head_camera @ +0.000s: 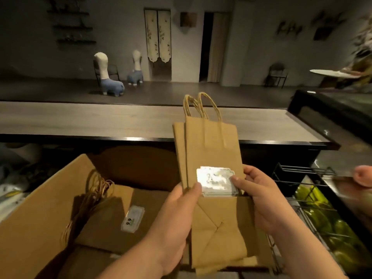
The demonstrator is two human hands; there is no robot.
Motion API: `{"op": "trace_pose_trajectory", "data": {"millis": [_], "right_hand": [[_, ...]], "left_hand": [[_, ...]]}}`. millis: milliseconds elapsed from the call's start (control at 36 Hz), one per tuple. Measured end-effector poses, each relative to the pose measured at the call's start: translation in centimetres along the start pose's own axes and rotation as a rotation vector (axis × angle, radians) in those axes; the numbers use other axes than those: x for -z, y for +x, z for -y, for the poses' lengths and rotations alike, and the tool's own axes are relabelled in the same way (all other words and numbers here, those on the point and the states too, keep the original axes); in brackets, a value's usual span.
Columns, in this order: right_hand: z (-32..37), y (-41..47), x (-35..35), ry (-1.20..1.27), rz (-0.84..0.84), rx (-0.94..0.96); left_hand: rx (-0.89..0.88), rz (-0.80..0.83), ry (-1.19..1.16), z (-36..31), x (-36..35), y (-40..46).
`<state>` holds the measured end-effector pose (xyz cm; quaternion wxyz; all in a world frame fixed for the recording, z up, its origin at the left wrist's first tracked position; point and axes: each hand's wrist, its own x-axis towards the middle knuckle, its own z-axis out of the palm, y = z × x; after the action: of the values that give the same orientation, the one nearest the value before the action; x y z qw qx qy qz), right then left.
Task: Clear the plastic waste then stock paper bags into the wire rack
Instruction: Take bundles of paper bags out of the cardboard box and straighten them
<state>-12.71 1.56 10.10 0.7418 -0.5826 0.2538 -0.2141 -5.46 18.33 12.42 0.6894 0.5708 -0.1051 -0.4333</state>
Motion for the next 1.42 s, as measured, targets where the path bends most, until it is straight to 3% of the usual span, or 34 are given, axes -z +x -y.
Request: {"op": "trace_pose_trajectory", "data": {"millis": [83,194,333,444,583,694,889,1250,1417], "right_hand": [[-1.4,-1.0,2.9,0.018,-0.019,-0.053],[-3.5,-2.6,6.6,0.088,0.032,-0.201],[-7.4,-3.4,10.5,0.06,0.016,-0.399],[-11.0,-2.9,12.5,-0.065,-0.101,-0.474],[-12.6,-2.1,12.4,-0.165,-0.206,-0.467],[-12.3,-1.0,11.6,-0.23,-0.285,-0.414],[-10.2,2.8,10.3,-0.446,-0.265,-0.203],[-13.5,8.4,10.9,-0.838,-0.306,-0.36],[-14.0,8.3,10.7,-1.045,-0.254,-0.34]], "left_hand": [[0.115,-0.051,-0.024,1.9,-2.6,-0.2],[0.082,-0.174,0.145,6.3,-3.6,-0.1],[0.127,-0.455,0.214,11.6,-4.9,0.5],[0.171,-0.394,0.322,15.4,-3.8,3.5],[0.193,-0.535,0.417,16.8,-2.8,5.6],[0.05,-0.55,0.443,14.9,-2.6,7.3],[-0.119,-0.527,0.564,13.8,-1.2,12.0],[0.018,-0.647,0.974,14.1,-0.4,17.0],[-0.051,-0.638,1.143,15.2,0.2,17.4]]}}
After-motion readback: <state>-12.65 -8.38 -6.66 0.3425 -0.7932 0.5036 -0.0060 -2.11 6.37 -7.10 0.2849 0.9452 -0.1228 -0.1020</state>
